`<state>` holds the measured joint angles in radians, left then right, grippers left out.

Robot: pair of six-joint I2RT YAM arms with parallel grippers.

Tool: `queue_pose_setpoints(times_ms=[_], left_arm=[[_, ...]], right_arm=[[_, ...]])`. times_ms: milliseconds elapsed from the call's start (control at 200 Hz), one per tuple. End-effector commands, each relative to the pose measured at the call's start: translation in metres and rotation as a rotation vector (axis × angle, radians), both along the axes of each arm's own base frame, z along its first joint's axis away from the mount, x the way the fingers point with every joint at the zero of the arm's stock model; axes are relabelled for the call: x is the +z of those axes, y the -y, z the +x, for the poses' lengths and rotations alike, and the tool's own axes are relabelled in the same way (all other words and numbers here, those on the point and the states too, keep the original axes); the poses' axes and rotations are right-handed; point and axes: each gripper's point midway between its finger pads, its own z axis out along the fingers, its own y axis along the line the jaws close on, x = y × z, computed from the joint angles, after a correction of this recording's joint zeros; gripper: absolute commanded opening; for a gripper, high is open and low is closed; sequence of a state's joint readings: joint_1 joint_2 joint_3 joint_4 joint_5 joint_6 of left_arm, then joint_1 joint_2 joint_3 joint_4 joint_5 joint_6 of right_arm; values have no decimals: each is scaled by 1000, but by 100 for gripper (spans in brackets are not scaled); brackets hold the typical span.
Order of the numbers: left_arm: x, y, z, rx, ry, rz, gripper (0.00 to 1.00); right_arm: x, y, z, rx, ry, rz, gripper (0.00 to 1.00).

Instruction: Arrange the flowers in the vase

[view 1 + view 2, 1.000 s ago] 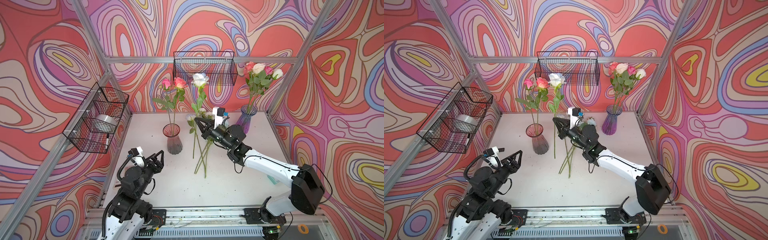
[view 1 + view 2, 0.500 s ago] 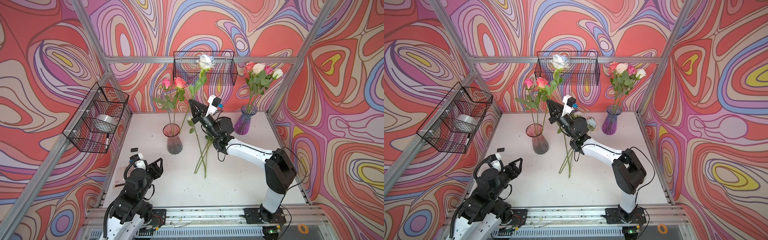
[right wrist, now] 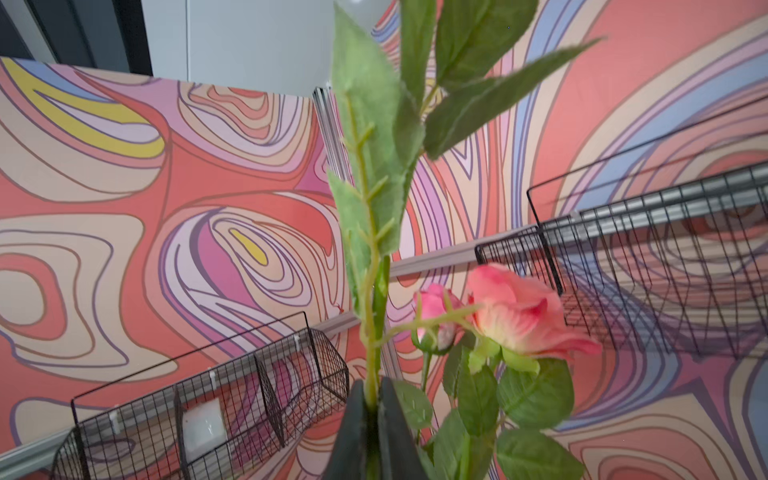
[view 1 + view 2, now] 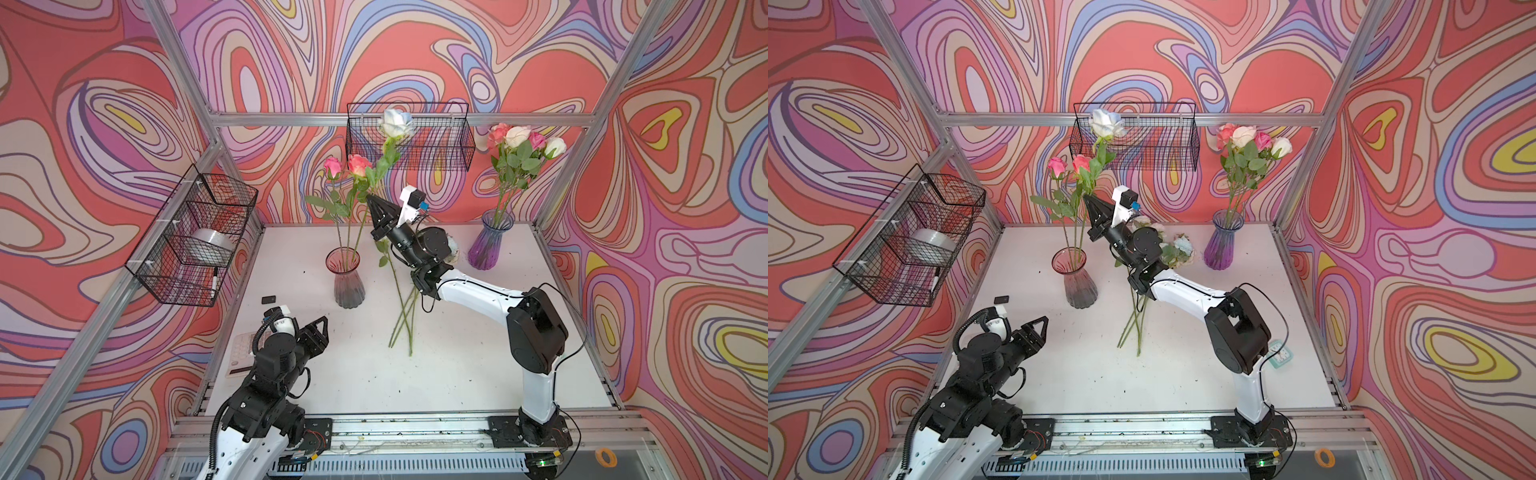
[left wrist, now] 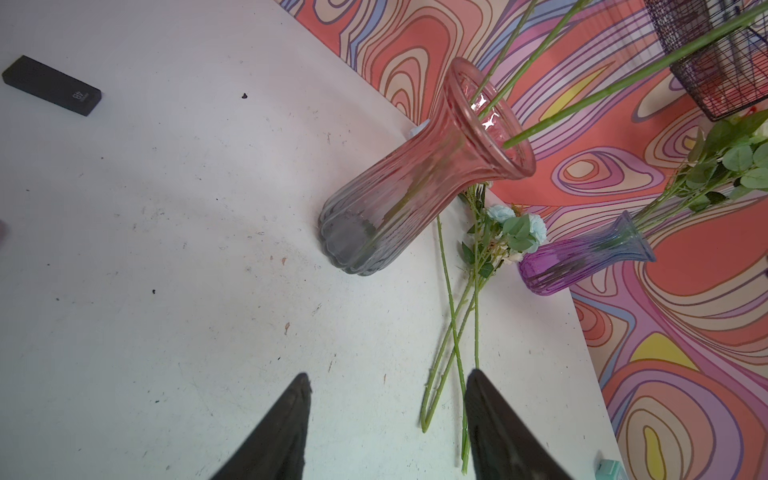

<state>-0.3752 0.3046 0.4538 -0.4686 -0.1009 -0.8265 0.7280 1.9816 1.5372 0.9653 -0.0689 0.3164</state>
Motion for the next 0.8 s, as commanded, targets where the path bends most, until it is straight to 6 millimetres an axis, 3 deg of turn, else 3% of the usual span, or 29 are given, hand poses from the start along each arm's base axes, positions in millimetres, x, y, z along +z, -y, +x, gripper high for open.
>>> queue_pose_setpoints(times_ms=[0,305,486,636,791], left_arm=[[10,1,1,-6,28,0,60],[6,1,5,1,31,9,61],[6,2,7,-3,27,7,62],[3,1,6,1,20,12,62],[2,1,6,2,17,8,62]], right_arm=[[-25,-22,0,26,-21,-82,0],[-81,-69,-23,60,-31,-296,0],[-105,-85,-35,84,-57,-381,21],[-111,-84,-46,87,-63,-400,28],[-103,-75,-54,69,-60,-385,32]])
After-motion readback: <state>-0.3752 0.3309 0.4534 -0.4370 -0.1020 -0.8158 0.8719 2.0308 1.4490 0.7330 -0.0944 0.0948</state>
